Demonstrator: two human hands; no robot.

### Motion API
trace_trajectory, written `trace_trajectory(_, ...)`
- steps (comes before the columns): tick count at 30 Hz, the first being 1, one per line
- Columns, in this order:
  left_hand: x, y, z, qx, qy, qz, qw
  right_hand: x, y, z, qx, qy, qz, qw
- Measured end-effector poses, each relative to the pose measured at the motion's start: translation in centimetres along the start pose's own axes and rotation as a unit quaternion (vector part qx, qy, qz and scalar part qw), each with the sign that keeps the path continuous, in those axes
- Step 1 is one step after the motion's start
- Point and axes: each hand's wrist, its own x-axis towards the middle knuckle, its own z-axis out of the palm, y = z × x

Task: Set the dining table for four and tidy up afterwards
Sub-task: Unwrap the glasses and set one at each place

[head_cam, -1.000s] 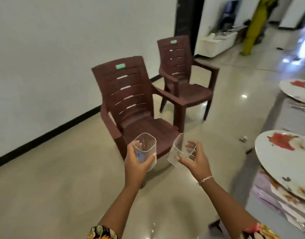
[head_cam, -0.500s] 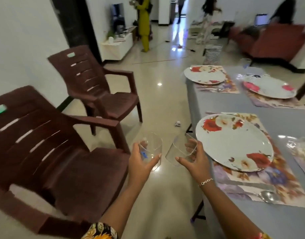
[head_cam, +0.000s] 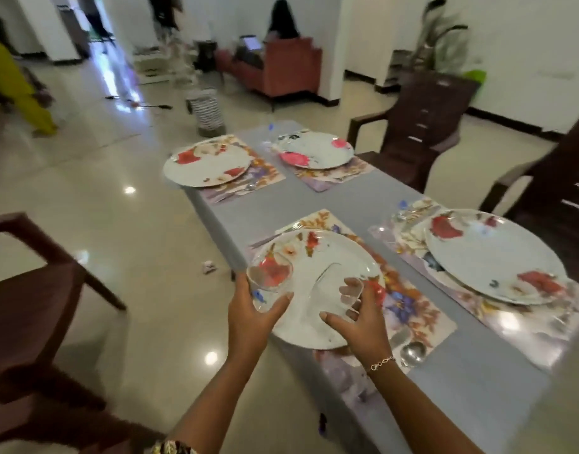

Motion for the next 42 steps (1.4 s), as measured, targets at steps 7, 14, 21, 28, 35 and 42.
trace_trajectory(7, 7.2, -0.1, 5.9, -0.004, -0.156, 0.038, 0.987, 2.6, 0.4, -3.0, -0.014, 0.204, 0.054, 0.977)
trace_trajectory(14, 12.7, 0.5, 9.4, 0.006, -0.276, 0.106, 0.955, 3.6, 2.3, -6.9, -0.057, 0.392, 0.124, 0.91)
trace_trajectory(21, 15.3, -0.1, 10.5, 0.005, -0.339, 0.114, 0.934, 5.0, 5.0, -8.2, -0.077, 0.479, 0.213, 0.848)
trace_trajectory(28, 16.8, -0.5, 10.2, 0.01, -0.365, 0.12, 0.923, 5.9, 5.7, -7.5, -0.079, 0.516, 0.263, 0.811)
trace_trajectory(35, 17.5, -1.6, 10.3, 0.047, -0.375, 0.104, 0.92, 6.7, 5.5, -6.8, -0.08, 0.529, 0.296, 0.791)
trace_trajectory(42, 17.3, -1.4, 10.0, 0.029, -0.366, 0.082, 0.927, 5.6, 2.3, -1.6, -0.118, 0.596, 0.224, 0.762)
